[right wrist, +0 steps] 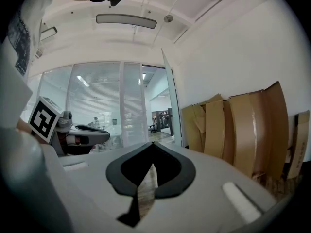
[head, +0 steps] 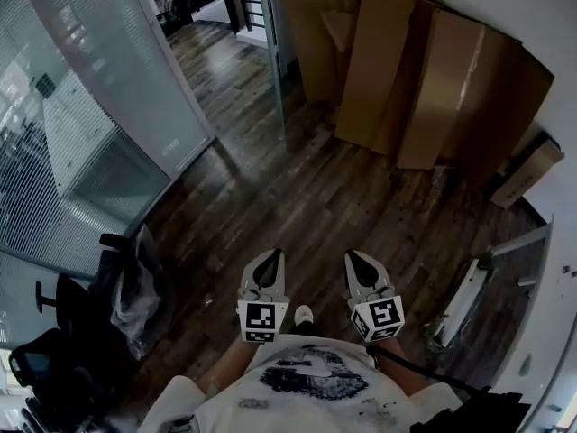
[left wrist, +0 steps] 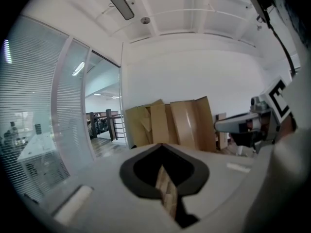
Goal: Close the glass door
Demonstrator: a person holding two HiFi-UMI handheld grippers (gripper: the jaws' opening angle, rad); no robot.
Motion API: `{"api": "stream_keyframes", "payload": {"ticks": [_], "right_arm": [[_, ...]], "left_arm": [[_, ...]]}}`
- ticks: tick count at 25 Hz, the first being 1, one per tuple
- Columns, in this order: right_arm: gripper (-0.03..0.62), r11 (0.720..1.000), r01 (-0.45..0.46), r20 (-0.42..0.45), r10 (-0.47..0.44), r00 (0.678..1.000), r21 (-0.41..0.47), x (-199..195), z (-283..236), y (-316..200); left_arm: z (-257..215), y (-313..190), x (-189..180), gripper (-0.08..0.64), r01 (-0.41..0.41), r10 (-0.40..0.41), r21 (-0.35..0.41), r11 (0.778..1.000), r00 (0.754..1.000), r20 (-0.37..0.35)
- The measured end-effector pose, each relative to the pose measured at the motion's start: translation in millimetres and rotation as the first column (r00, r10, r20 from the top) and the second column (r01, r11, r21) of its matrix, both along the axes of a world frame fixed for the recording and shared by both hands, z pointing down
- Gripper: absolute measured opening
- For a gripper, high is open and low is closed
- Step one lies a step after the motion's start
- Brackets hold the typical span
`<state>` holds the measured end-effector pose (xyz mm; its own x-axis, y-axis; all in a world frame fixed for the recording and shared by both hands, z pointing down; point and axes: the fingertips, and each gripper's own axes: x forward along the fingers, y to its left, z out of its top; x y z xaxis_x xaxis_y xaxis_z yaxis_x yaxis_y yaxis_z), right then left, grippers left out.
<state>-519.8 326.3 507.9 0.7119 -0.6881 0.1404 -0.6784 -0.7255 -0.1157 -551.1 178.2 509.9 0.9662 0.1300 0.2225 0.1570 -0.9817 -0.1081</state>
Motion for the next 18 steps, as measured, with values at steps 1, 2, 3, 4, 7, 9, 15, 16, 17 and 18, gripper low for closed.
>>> {"api": "stream_keyframes", "payload": {"ticks": [1,2,3,4,7,9,15,16,17,18], "right_arm": [[0.006,1.000,-0.007,0.003,0.007,1.000,-0.005,3.7,0.9,-1.1],[0.006,1.000,-0.016,0.007,0.016,1.000,-0.009,7.1,1.8,-1.7],[0.006,1.000,-0.025,0.011,0.025,1.000,-0.012,10.2,2.7,-1.6],[0.006,0.999,-0.036,0.014,0.037,0.999,-0.017,13.2,3.5,-0.5],[0.006,0.996,-0.084,0.028,0.085,0.996,-0.036,21.3,6.4,13.2],[0.006,0.991,-0.125,0.037,0.127,0.991,-0.046,27.5,8.2,30.8],[0.006,0.973,-0.226,0.056,0.229,0.972,-0.047,55.4,16.2,92.9],[0.006,0.972,-0.233,0.059,0.235,0.970,-0.041,62.1,17.6,102.4],[0.006,0.971,-0.235,0.061,0.237,0.970,-0.035,70.3,18.6,111.4],[0.007,0.973,-0.231,0.061,0.232,0.971,-0.029,79.9,19.4,119.7]], "left_arm": [[1.1,-0.6,4.3,0.003,-0.009,0.009,0.000,1.000,1.000,-0.001],[2.4,-0.9,8.7,0.003,-0.019,0.019,-0.001,1.000,1.000,-0.001],[4.1,-0.7,13.6,0.003,-0.030,0.030,-0.003,1.000,1.000,-0.001],[5.8,0.3,19.1,0.003,-0.042,0.042,-0.005,0.999,0.999,0.002],[10.4,12.6,36.8,0.003,-0.088,0.088,-0.020,0.996,0.996,0.012],[12.7,28.6,49.5,0.003,-0.125,0.126,-0.031,0.992,0.992,0.019],[19.2,85.9,90.5,0.003,-0.215,0.216,-0.036,0.976,0.976,0.031],[19.9,94.3,97.7,0.003,-0.217,0.218,-0.030,0.976,0.975,0.034],[20.6,102.6,105.9,0.003,-0.216,0.217,-0.025,0.976,0.976,0.036],[21.1,110.9,114.8,0.003,-0.211,0.211,-0.019,0.977,0.977,0.037]]}}
